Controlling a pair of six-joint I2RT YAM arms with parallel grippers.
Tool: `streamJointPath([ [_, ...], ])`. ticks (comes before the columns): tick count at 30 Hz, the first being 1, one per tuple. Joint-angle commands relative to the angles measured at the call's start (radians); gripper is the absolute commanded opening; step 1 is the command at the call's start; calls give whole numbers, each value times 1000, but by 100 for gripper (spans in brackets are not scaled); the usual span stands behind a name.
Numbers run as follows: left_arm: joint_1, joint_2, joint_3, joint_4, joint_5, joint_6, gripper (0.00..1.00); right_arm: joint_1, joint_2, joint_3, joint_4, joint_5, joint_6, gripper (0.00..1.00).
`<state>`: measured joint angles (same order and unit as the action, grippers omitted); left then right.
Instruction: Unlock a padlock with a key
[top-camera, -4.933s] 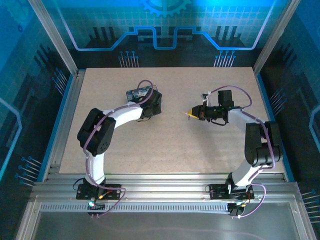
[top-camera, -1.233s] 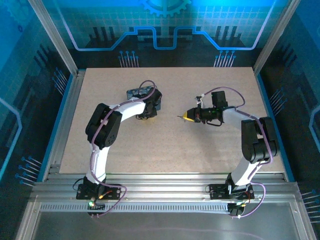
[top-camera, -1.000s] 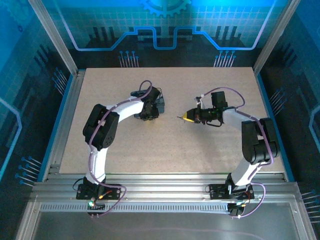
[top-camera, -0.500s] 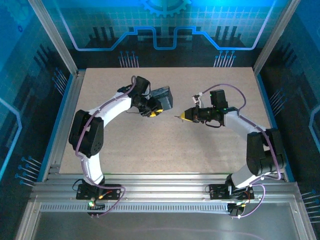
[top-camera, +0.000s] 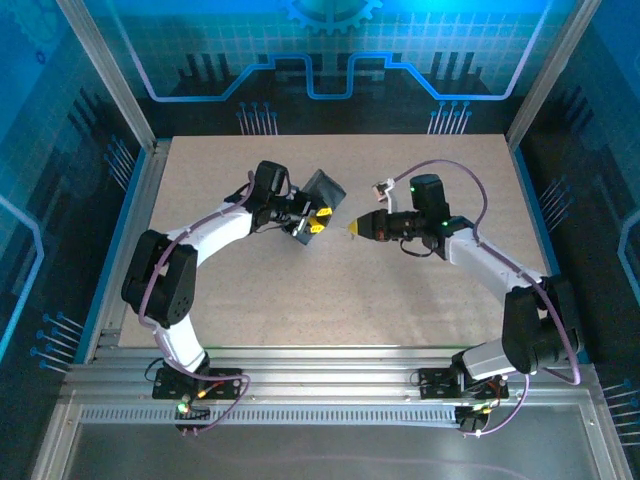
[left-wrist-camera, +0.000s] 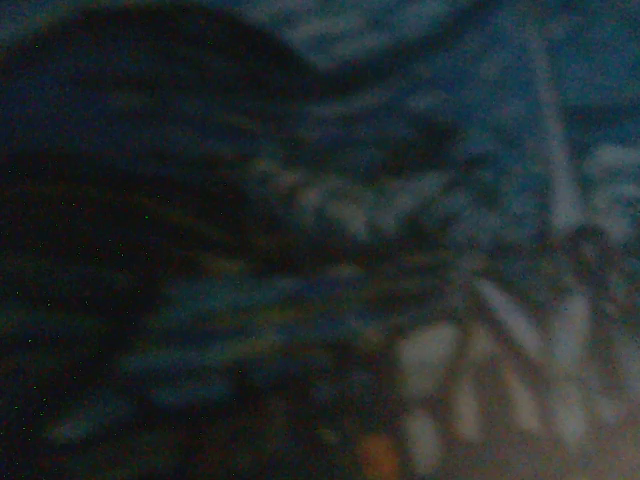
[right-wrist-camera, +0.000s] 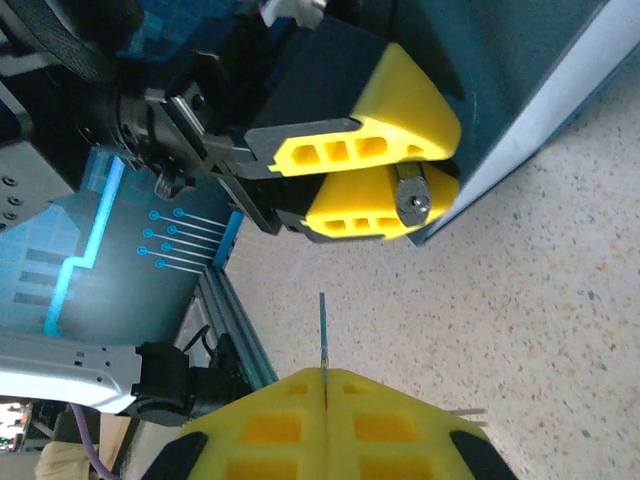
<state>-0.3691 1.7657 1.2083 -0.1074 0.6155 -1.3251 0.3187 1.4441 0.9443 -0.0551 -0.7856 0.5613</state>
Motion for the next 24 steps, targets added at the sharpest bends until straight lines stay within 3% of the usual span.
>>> streamJointPath([
  [1, 2, -72, -19, 135, 52, -96, 0, 11, 36, 34, 73, 22, 20, 0],
  [6, 4, -75, -59, 218, 69, -162, 0, 23, 41, 29, 100, 41, -35, 0],
  [24, 4, -108, -96, 150, 81, -264, 0, 35, 16, -28, 157, 169, -200, 0],
])
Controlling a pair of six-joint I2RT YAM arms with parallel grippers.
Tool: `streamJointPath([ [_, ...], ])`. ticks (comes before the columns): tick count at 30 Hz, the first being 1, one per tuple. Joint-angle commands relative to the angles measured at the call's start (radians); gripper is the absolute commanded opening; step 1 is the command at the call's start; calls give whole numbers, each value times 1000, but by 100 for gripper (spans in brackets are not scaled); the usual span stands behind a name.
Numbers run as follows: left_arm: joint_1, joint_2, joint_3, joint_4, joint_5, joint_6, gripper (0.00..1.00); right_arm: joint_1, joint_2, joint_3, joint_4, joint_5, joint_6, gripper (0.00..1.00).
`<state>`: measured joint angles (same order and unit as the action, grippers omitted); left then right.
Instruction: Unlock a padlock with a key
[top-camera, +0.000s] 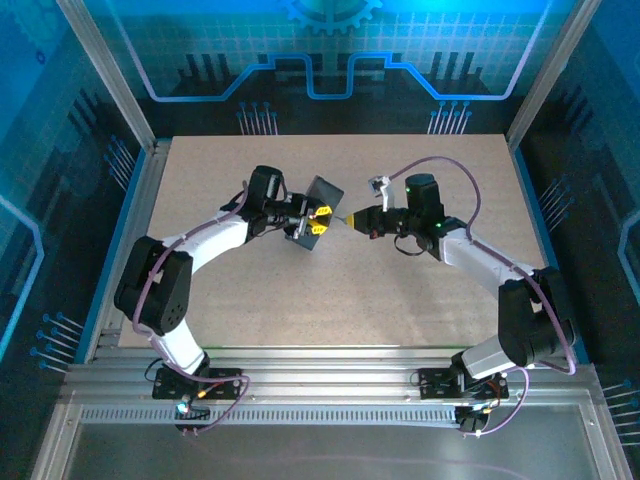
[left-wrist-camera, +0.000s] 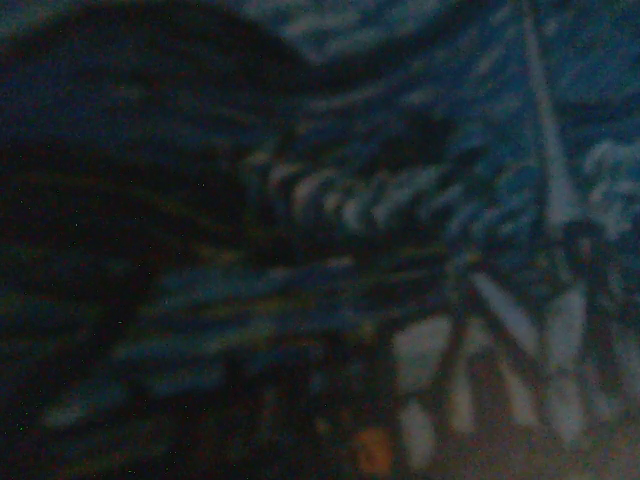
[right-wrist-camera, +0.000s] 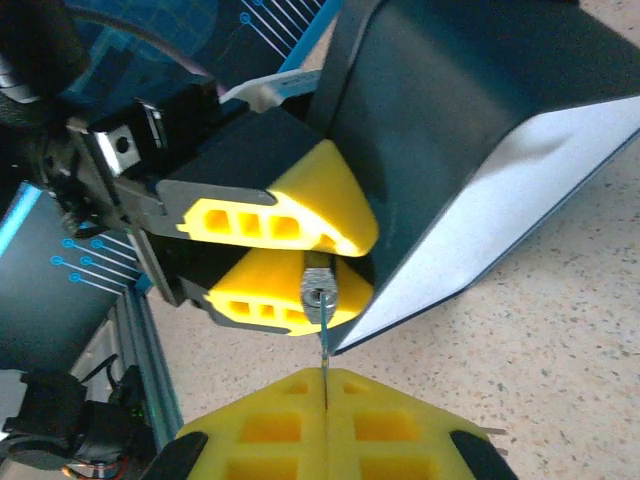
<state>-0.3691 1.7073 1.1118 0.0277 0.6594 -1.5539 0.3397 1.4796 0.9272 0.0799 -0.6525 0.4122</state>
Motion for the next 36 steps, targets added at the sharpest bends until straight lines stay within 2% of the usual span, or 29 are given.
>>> streamJointPath([
  [1, 4, -48, 5, 13, 44, -34, 0, 18, -22, -16, 23, 44, -57, 0],
  [12, 4, -26, 44, -40, 51, -25, 0, 51, 1, -28, 95, 42, -71, 0],
  [36, 4, -6, 49, -24, 44, -40, 0, 82, 41, -5, 73, 16, -101, 0],
])
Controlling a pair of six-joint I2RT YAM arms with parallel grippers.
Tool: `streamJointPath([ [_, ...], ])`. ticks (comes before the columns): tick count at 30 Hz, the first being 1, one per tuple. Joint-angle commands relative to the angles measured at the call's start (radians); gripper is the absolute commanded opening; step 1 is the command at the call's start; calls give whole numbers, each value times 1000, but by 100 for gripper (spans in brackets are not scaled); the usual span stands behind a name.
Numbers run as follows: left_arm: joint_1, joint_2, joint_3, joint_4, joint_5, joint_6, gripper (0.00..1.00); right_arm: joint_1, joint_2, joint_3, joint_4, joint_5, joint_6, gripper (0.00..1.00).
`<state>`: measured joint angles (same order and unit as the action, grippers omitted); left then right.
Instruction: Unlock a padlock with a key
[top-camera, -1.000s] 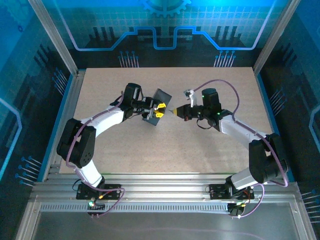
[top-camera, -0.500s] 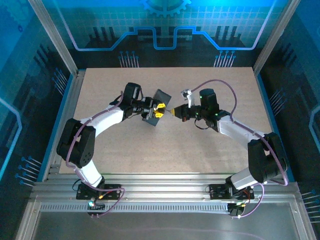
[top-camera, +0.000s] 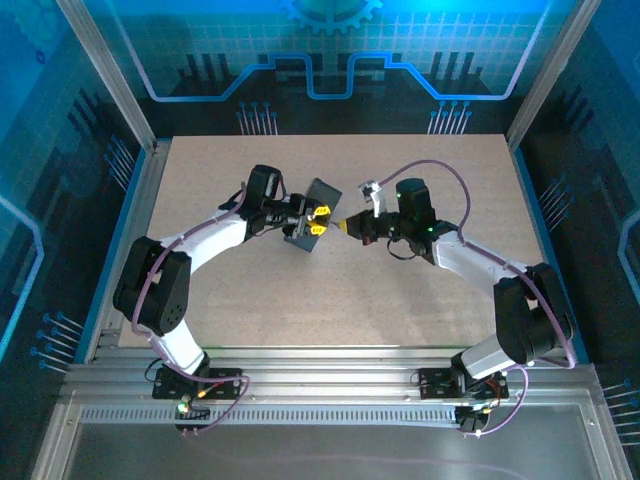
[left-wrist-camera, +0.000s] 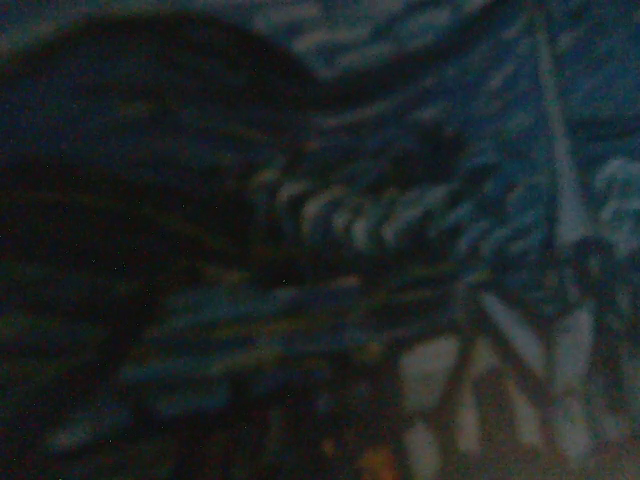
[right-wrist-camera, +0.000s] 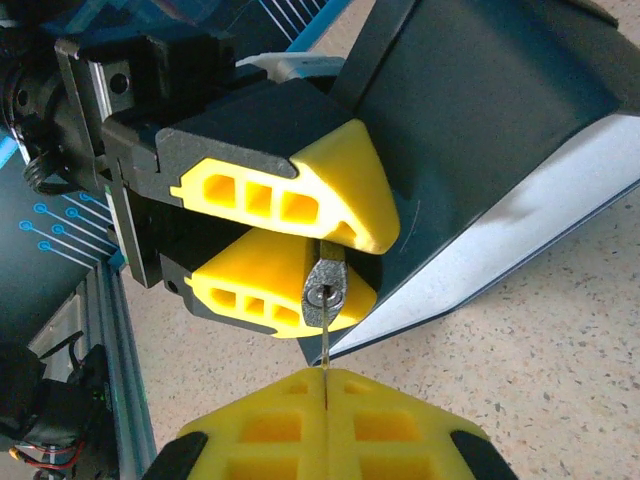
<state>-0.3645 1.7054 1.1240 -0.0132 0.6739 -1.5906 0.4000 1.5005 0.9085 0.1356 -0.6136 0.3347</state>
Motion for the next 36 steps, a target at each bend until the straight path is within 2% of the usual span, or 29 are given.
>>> streamJointPath([
  [1, -1, -4, 36, 16, 30, -3, 0, 21, 20, 13, 19, -21, -23, 0],
  [15, 1, -10, 46, -17, 38, 34, 0, 26, 32, 12, 72, -31, 16, 0],
  [26, 1, -6, 82, -139, 24, 125, 0, 30, 38, 9, 127, -52, 53, 0],
  [36, 2, -3, 66, -77, 24, 76, 0, 49, 71, 12, 119, -69, 44, 0],
])
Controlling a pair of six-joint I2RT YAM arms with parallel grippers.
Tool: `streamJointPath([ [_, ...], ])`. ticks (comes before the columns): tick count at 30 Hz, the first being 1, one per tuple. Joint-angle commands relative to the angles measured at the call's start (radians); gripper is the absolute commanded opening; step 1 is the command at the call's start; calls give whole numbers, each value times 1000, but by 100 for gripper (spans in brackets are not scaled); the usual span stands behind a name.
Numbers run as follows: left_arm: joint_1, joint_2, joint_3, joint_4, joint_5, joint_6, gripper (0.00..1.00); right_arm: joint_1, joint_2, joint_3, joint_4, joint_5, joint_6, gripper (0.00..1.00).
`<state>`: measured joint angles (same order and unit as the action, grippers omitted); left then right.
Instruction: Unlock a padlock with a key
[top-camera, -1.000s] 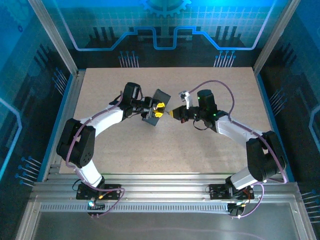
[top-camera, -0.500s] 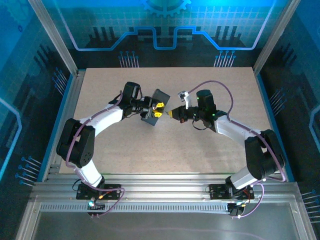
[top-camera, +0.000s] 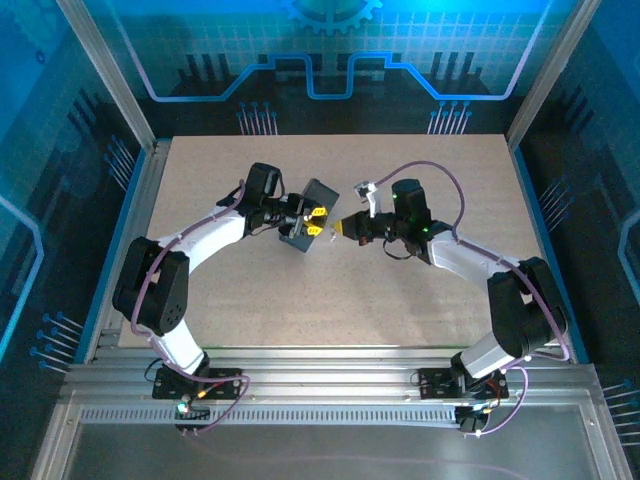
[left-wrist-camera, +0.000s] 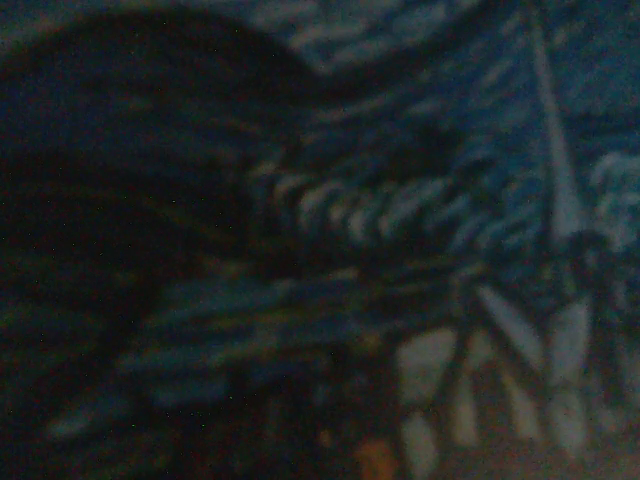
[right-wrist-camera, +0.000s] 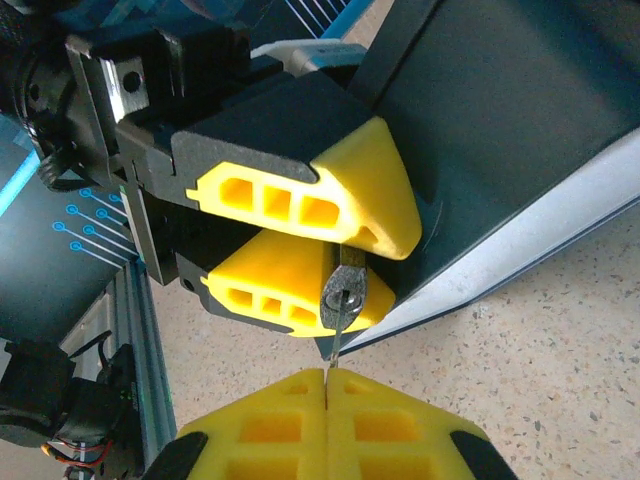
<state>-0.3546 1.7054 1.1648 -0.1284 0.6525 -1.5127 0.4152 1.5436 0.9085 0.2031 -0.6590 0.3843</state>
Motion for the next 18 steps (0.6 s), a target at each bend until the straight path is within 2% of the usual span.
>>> streamJointPath([
  [1, -8, -2, 27, 41, 47, -1, 0, 34, 31, 13, 57, -21, -3, 0],
  [10, -3, -3, 46, -40, 55, 74, 0, 27, 41, 6, 112, -4, 24, 0],
  [18, 32, -5, 58, -140, 44, 157, 0, 14, 21, -10, 80, -53, -3, 0],
])
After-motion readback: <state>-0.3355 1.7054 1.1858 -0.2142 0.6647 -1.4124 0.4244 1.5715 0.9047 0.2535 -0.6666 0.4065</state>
